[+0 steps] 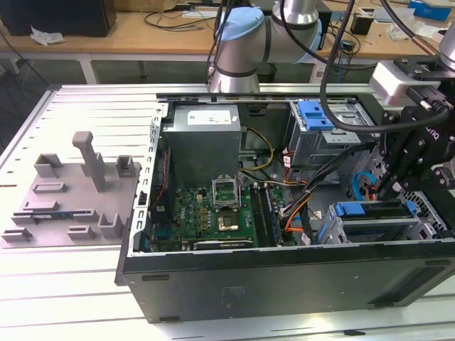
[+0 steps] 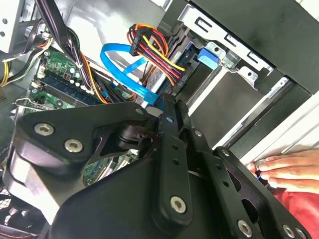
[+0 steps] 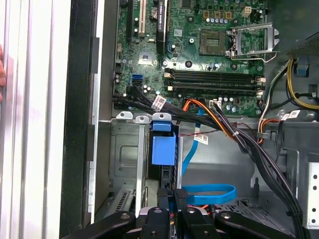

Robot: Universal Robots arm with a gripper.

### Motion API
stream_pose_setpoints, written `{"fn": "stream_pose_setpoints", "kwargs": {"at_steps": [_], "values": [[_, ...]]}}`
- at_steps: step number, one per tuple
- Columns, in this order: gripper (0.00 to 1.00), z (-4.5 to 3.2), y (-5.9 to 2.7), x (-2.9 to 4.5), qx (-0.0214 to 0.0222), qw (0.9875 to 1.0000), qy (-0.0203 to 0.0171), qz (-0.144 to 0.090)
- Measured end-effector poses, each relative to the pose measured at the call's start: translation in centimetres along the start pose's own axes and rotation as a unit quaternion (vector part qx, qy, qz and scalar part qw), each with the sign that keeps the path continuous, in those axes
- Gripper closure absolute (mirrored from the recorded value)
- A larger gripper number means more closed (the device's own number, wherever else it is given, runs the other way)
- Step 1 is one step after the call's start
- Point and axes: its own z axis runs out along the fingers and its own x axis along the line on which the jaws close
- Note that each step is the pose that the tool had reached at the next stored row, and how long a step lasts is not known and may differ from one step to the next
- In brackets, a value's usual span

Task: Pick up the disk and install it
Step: 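Insert the second disk wire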

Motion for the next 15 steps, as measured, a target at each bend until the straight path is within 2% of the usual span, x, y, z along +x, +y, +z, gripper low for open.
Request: {"fn": "stream_pose_setpoints", "kwargs": {"at_steps": [15], "values": [[0.84,0.21,-0.07,0.00,0.0000,1.0000,0.0001,-0.001]]}}
